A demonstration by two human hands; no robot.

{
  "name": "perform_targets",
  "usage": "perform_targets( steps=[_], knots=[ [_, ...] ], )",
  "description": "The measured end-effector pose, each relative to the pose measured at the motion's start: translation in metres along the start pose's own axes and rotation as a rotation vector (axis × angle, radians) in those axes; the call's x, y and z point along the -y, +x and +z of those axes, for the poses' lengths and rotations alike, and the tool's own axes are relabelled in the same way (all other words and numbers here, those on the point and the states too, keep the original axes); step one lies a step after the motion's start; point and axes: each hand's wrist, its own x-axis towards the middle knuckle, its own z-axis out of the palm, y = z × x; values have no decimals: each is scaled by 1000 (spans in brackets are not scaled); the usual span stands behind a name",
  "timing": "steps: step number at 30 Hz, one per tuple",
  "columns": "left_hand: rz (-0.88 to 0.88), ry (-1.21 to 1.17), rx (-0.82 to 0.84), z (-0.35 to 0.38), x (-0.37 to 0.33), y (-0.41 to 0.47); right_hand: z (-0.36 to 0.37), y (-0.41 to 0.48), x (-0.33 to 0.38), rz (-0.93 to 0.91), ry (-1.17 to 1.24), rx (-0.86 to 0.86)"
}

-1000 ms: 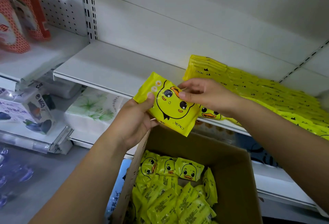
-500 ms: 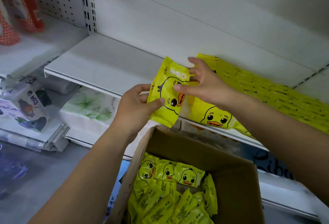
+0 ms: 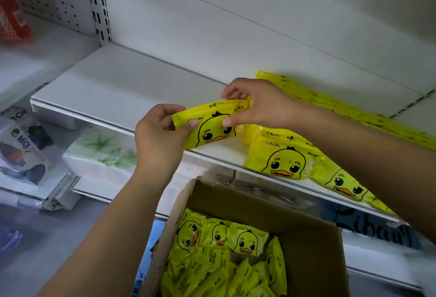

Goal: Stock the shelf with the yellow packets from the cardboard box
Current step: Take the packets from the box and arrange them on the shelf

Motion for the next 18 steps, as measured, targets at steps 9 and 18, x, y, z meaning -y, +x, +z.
perform_targets(
  steps=[9,18],
  knots=[
    [209,422,-31,7,16,10,-3,54,-3,-46,-177,-7],
    [205,1051,147,8,38,20,-17,146,-66,114,-220,-292]
  ],
)
